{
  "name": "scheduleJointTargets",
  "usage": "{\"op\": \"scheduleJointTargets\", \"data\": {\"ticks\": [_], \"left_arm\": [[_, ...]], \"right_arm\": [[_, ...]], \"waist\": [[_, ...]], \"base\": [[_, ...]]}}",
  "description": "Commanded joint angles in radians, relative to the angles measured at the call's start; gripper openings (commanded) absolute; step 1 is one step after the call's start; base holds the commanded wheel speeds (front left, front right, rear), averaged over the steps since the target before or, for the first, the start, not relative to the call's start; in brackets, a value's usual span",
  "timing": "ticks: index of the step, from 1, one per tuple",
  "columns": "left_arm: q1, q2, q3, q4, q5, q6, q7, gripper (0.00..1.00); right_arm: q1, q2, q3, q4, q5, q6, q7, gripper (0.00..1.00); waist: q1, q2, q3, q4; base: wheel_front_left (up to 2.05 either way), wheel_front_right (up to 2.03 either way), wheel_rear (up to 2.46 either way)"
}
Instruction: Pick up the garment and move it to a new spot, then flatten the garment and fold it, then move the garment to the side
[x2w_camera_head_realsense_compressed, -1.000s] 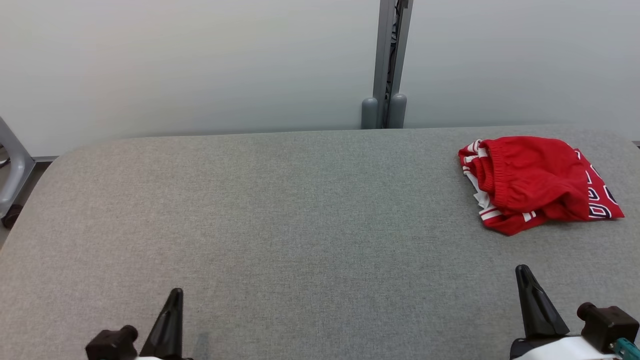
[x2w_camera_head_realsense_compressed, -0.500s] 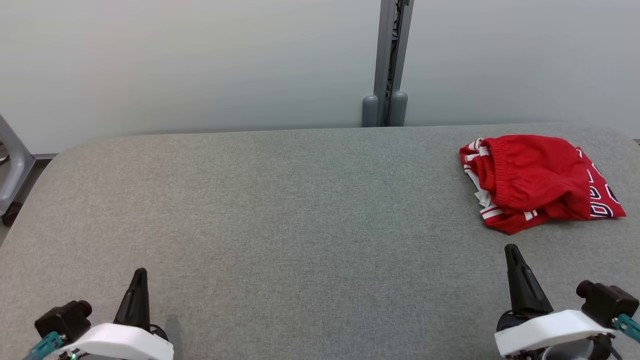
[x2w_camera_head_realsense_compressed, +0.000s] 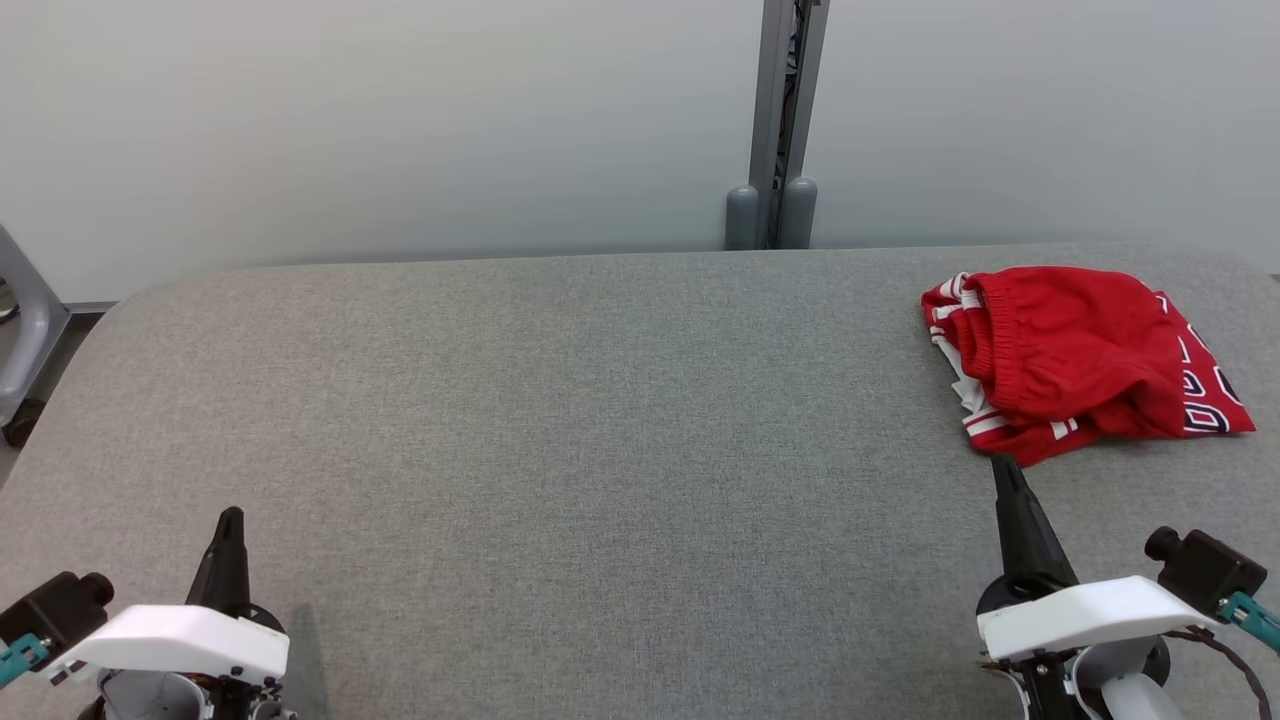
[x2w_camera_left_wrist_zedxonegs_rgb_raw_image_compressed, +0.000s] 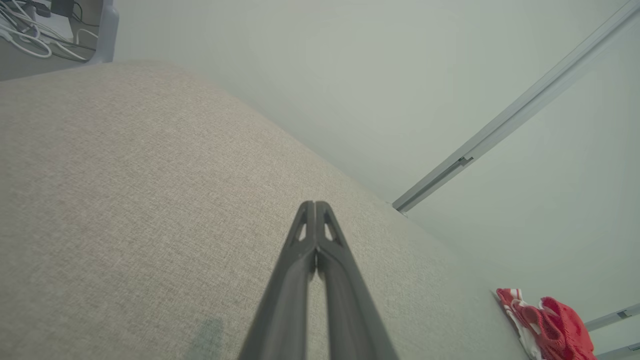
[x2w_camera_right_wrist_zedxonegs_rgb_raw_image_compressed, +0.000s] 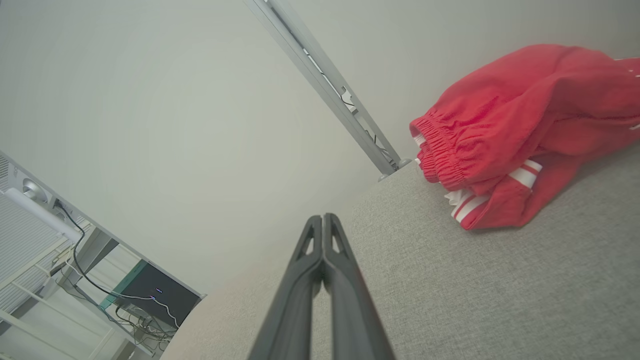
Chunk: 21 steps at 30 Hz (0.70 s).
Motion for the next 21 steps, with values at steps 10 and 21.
{"op": "scheduleJointTargets", "data": {"ticks": [10, 21], "left_arm": [[-0.086, 0.024, 0.051, 0.026, -0.139, -0.005, 0.062, 0.0], [-0.136, 0.038, 0.09, 0.061, -0.266, -0.006, 0.121, 0.0]], "right_arm": [[-0.08, -0.002, 0.029, 0.026, 0.161, 0.0, -0.008, 0.0], [-0.131, 0.002, 0.059, 0.062, 0.304, 0.0, -0.009, 0.0]], "waist": [[0.0, 0.0, 0.004, 0.001], [0.0, 0.0, 0.009, 0.002]], "base": [[0.0, 0.0, 0.0], [0.0, 0.0, 0.0]]}}
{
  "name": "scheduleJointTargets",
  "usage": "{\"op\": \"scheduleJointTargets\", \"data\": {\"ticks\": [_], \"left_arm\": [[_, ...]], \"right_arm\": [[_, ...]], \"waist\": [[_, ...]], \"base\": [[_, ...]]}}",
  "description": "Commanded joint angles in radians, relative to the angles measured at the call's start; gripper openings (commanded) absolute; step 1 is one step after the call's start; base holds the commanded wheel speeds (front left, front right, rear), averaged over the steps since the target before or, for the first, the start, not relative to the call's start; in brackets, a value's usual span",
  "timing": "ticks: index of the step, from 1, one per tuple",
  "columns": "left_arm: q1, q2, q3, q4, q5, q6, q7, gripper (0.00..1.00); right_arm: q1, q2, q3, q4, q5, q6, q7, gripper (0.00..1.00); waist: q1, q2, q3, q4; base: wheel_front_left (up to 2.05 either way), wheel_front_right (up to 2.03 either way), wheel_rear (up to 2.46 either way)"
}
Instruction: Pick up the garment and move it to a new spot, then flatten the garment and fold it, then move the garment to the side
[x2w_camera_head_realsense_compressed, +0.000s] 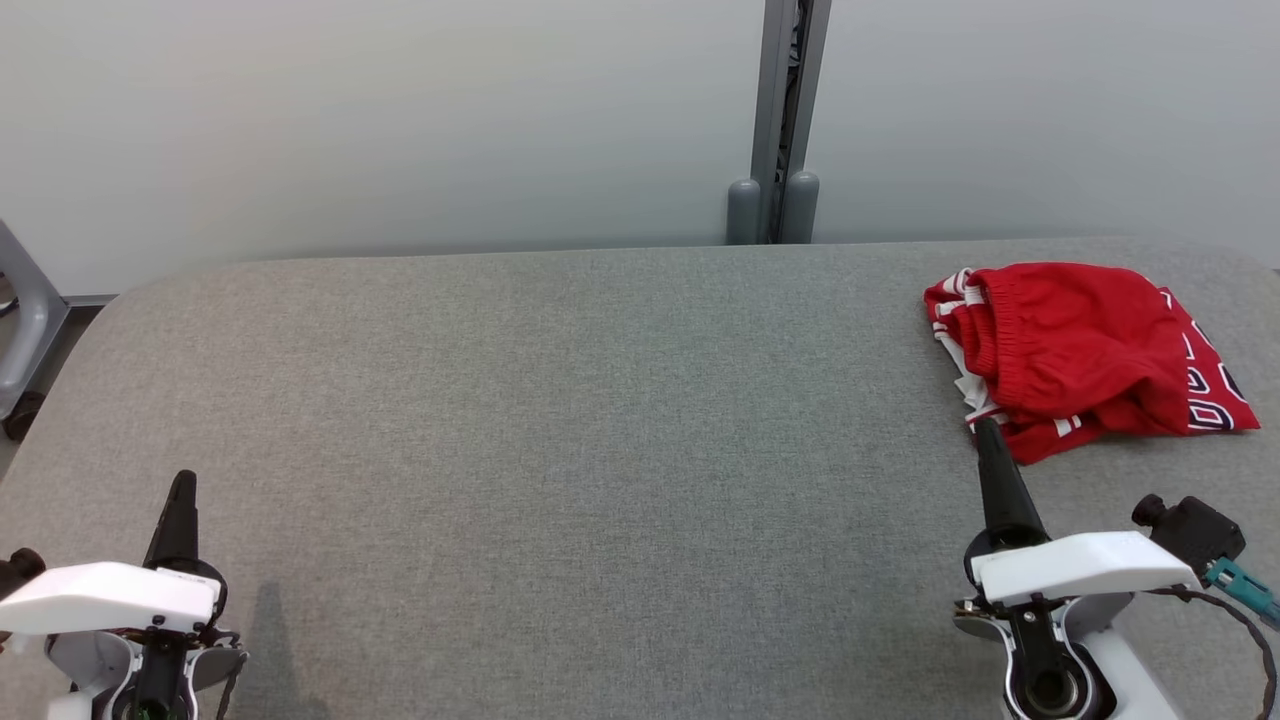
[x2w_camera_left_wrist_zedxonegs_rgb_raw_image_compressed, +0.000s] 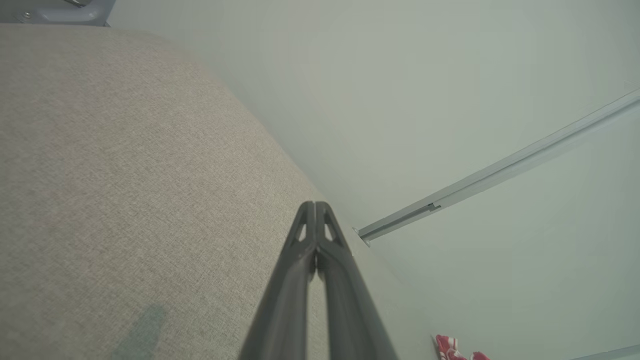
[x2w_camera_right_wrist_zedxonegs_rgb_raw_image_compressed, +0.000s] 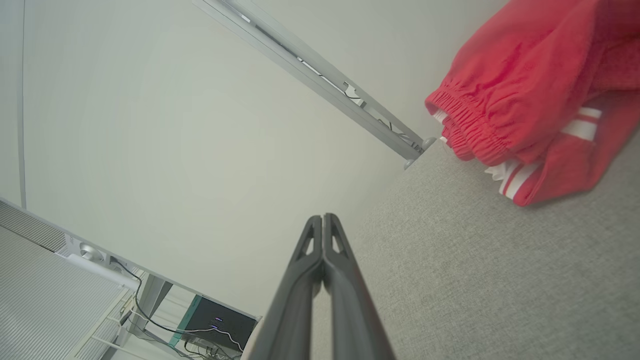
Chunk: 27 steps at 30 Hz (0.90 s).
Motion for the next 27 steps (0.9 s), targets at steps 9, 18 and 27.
{"op": "scheduleJointTargets", "data": {"ticks": [9, 18, 27], "left_arm": [[-0.074, 0.022, 0.039, 0.025, -0.119, -0.006, 0.05, 0.0], [-0.106, 0.033, 0.062, 0.044, -0.199, -0.007, 0.085, 0.0], [-0.135, 0.042, 0.086, 0.067, -0.282, -0.008, 0.122, 0.0]], "right_arm": [[-0.071, 0.0, 0.024, 0.022, 0.134, 0.001, -0.005, 0.0], [-0.102, 0.003, 0.04, 0.046, 0.221, 0.001, -0.005, 0.0], [-0.133, 0.005, 0.059, 0.068, 0.313, 0.001, -0.006, 0.0]], "waist": [[0.0, 0.0, 0.004, 0.001], [0.0, 0.0, 0.008, 0.002], [0.0, 0.0, 0.011, 0.003]], "base": [[0.0, 0.0, 0.0], [0.0, 0.0, 0.0], [0.0, 0.0, 0.0]]}}
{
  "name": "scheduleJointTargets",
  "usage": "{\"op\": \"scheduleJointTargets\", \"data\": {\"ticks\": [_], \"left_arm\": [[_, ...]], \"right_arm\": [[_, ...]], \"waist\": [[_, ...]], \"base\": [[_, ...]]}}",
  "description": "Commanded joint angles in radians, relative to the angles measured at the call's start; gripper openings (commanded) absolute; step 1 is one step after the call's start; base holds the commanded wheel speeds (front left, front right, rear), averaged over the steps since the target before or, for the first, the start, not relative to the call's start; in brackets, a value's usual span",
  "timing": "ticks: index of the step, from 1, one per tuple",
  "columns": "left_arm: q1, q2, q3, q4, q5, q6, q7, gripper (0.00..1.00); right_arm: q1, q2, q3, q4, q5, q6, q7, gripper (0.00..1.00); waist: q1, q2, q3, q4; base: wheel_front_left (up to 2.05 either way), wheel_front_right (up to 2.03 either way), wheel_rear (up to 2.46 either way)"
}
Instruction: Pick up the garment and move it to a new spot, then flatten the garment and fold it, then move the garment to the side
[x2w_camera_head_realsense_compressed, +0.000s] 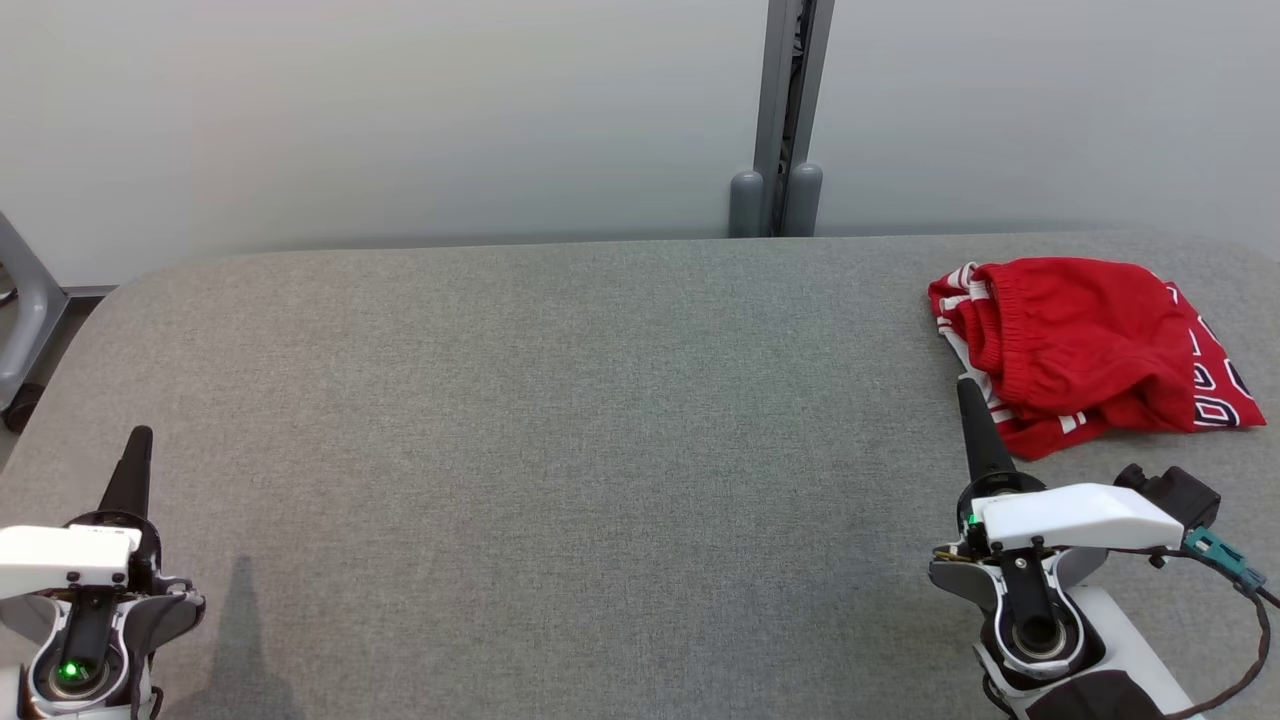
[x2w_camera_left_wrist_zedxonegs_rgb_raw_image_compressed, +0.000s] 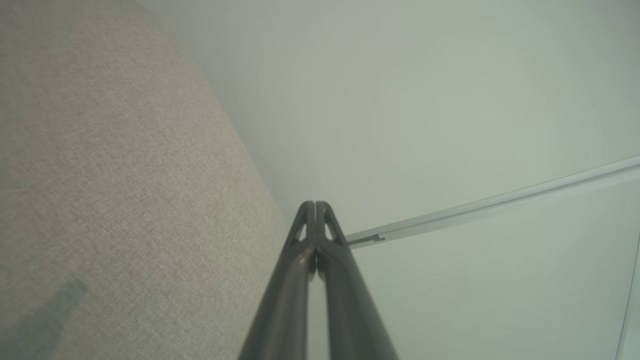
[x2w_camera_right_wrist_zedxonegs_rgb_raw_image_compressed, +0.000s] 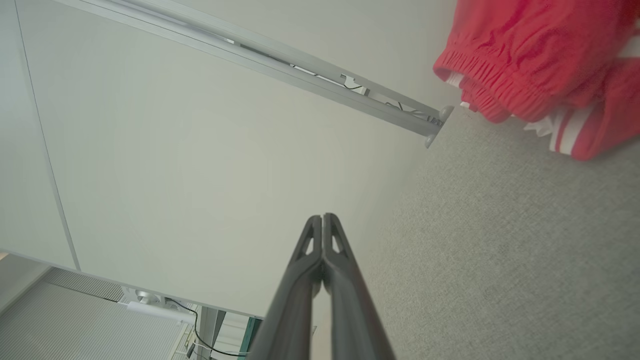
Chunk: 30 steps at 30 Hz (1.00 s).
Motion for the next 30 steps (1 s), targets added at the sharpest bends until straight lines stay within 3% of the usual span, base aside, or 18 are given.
{"op": "scheduleJointTargets", "data": {"ticks": [1, 30], "left_arm": [[-0.037, 0.01, 0.012, 0.0, -0.025, -0.007, 0.01, 0.0], [-0.116, 0.039, 0.075, 0.061, -0.251, -0.009, 0.109, 0.0]], "right_arm": [[-0.025, 0.0, 0.007, 0.002, 0.027, 0.002, -0.005, 0.0], [-0.112, 0.005, 0.056, 0.065, 0.276, 0.002, -0.006, 0.0]], "waist": [[0.0, 0.0, 0.001, 0.0], [0.0, 0.0, 0.013, 0.003]], "base": [[0.0, 0.0, 0.0], [0.0, 0.0, 0.0]]}}
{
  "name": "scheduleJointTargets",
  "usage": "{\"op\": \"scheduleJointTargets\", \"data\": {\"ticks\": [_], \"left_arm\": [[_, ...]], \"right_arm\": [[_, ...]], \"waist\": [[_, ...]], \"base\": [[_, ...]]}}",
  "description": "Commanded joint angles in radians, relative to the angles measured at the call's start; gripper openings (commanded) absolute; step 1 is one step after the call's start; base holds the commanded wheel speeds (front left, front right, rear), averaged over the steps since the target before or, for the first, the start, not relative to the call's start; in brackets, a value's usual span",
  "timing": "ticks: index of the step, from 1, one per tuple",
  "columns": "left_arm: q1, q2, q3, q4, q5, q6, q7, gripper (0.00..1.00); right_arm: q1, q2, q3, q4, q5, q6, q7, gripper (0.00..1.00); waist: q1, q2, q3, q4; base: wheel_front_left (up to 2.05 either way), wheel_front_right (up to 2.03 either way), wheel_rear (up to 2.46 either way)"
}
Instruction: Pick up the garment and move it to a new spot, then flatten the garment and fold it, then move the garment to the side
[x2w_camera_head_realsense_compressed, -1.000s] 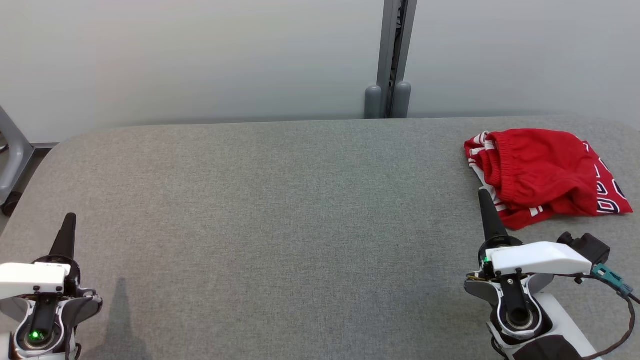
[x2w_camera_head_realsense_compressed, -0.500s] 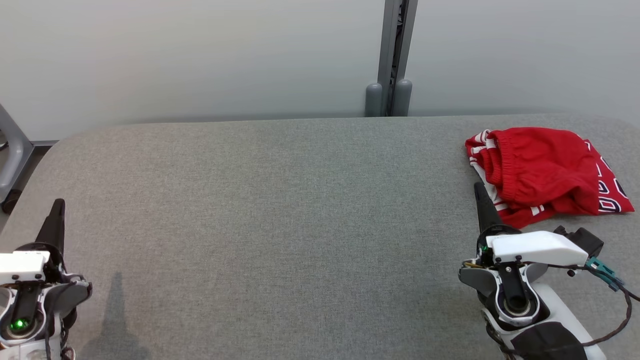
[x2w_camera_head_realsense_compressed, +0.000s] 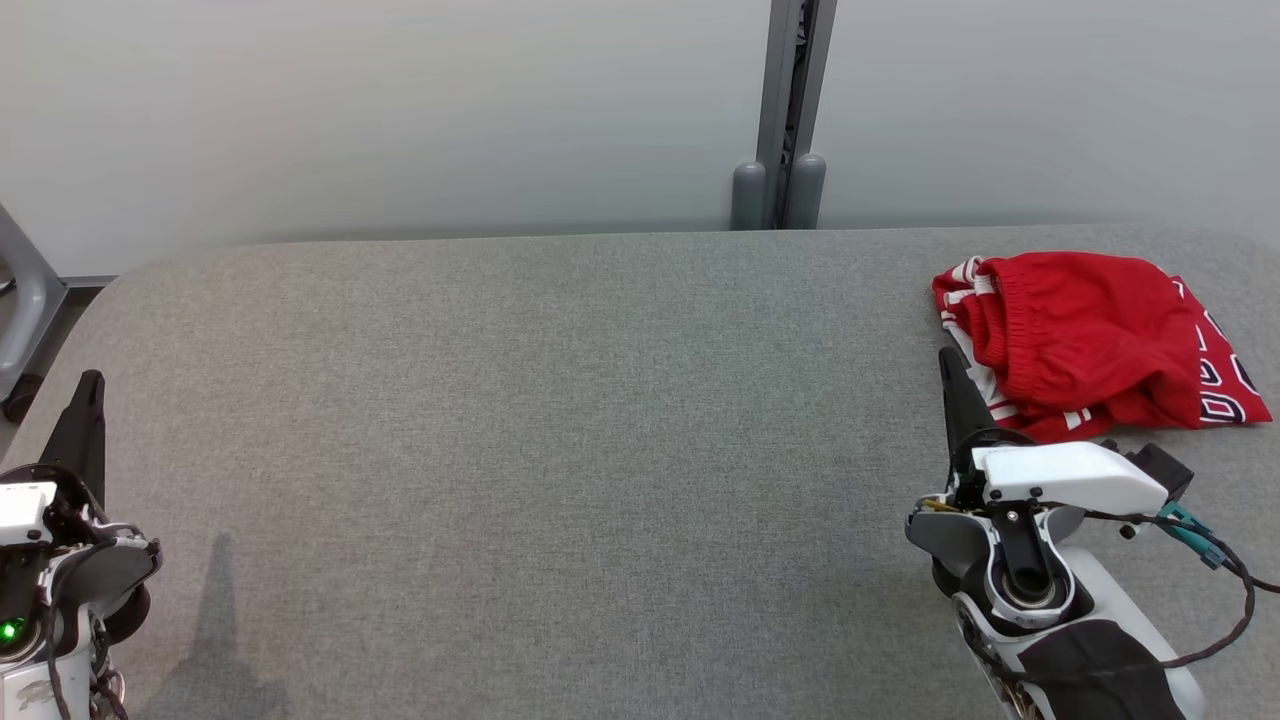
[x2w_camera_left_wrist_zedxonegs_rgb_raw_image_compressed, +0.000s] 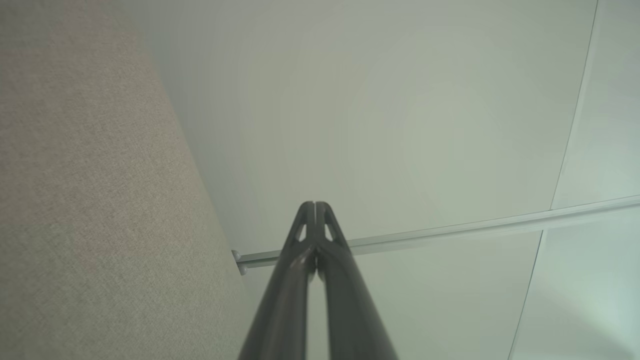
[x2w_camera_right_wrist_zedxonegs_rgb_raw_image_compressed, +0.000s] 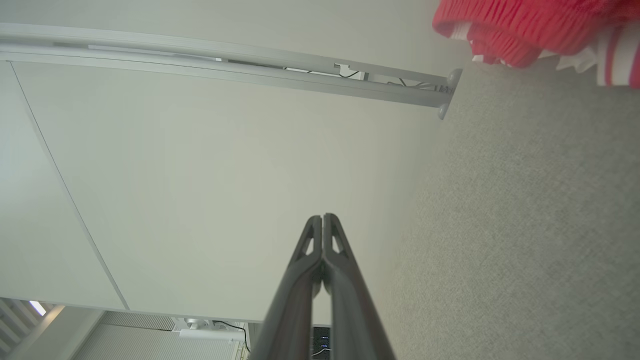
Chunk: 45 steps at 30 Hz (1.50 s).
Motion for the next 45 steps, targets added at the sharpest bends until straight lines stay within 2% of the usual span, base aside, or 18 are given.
{"op": "scheduleJointTargets", "data": {"ticks": [1, 15, 45], "left_arm": [[-0.019, 0.007, 0.008, 0.005, -0.017, -0.006, 0.006, 0.0], [-0.052, 0.02, 0.034, 0.028, -0.107, -0.007, 0.046, 0.0], [-0.049, 0.022, 0.025, 0.028, -0.112, -0.005, 0.041, 0.0]], "right_arm": [[-0.013, -0.002, 0.004, 0.003, 0.015, 0.002, -0.004, 0.0], [-0.048, 0.0, 0.022, 0.028, 0.118, 0.002, -0.004, 0.0], [-0.047, -0.001, 0.022, 0.028, 0.116, 0.002, -0.004, 0.0]], "waist": [[0.0, 0.0, 0.0, 0.0], [0.0, 0.0, 0.006, 0.001], [0.0, 0.0, 0.006, 0.002]], "base": [[0.0, 0.0, 0.0], [0.0, 0.0, 0.0], [0.0, 0.0, 0.0]]}}
